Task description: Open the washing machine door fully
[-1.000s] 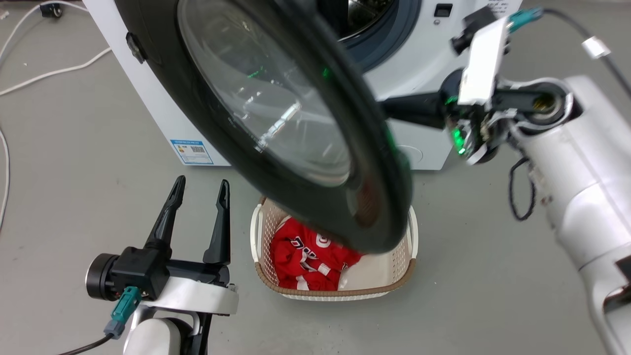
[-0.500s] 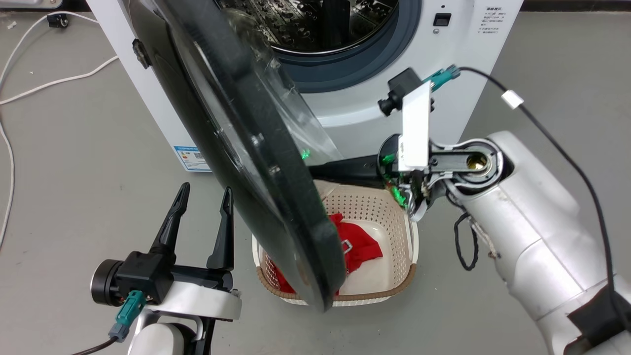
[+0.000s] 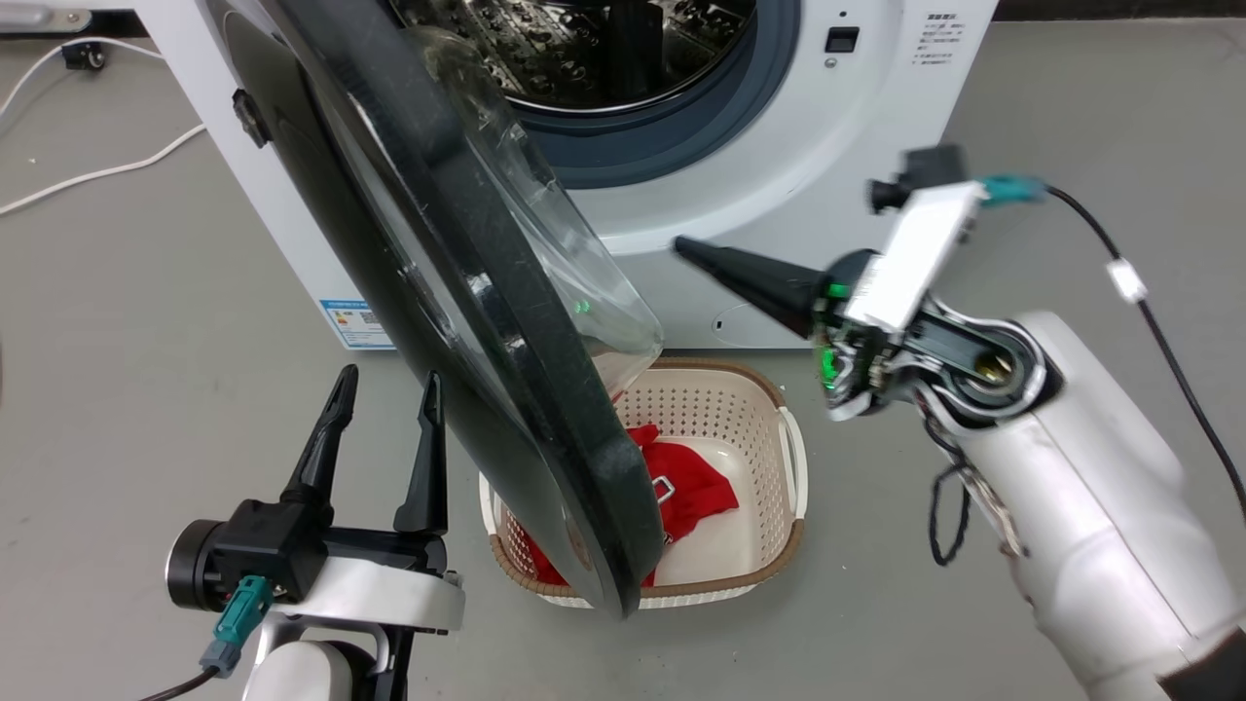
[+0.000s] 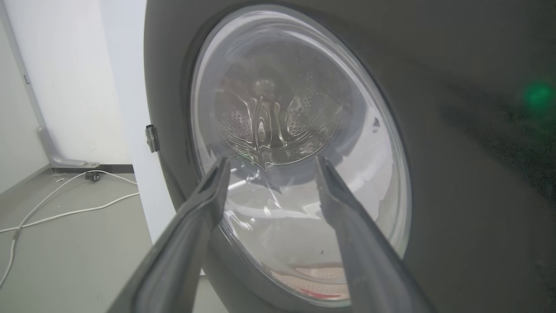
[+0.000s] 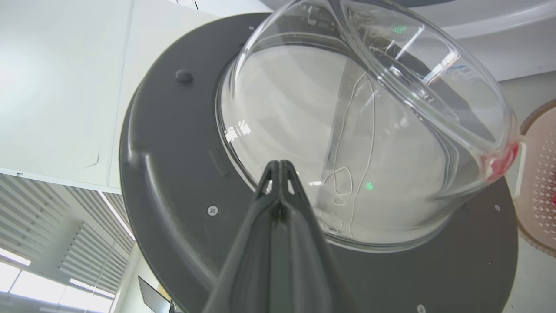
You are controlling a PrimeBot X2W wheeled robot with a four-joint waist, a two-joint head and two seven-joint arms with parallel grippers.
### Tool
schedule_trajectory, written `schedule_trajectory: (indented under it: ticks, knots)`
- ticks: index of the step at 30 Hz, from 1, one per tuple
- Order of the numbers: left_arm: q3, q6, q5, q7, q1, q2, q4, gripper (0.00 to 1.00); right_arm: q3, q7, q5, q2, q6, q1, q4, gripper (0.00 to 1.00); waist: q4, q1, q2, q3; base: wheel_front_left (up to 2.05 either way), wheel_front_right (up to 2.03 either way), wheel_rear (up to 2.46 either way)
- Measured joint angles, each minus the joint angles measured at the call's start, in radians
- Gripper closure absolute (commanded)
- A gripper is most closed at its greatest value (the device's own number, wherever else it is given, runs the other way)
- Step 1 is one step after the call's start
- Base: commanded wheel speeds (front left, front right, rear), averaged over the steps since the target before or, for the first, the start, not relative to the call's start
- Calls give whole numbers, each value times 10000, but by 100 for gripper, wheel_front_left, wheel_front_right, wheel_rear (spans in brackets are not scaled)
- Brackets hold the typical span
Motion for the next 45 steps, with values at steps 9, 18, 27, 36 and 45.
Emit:
schedule_trajectory:
  ticks: [9, 18, 27, 36, 45]
  knots:
    - [199, 0, 6, 0, 199, 0, 36, 0, -1517, -3578, -497, -719, 0, 2860, -1620, 0, -252, 0, 0, -237, 0, 0, 0]
    - [219, 2, 21, 0, 341, -2, 98, 0, -2194, -6447, -1636, -807, 0, 4734, -2360, 0, -233, 0, 0, -450, 0, 0, 0]
    - [316, 84, 79, -2, 519, 0, 71, 0, -3741, -8447, -6358, -798, 0, 5667, -2127, 0, -246, 0, 0, -701, 0, 0, 0]
    - [449, 84, 165, 0, 555, -2, -15, 0, -6347, -8473, -13701, 562, 2, 6599, -5154, 0, -257, 0, 0, -800, 0, 0, 0]
    - [568, 81, 345, 0, 553, -2, -105, 0, -5854, -8473, -17179, 761, 4, 7749, -6976, 0, -282, 0, 0, -782, 0, 0, 0]
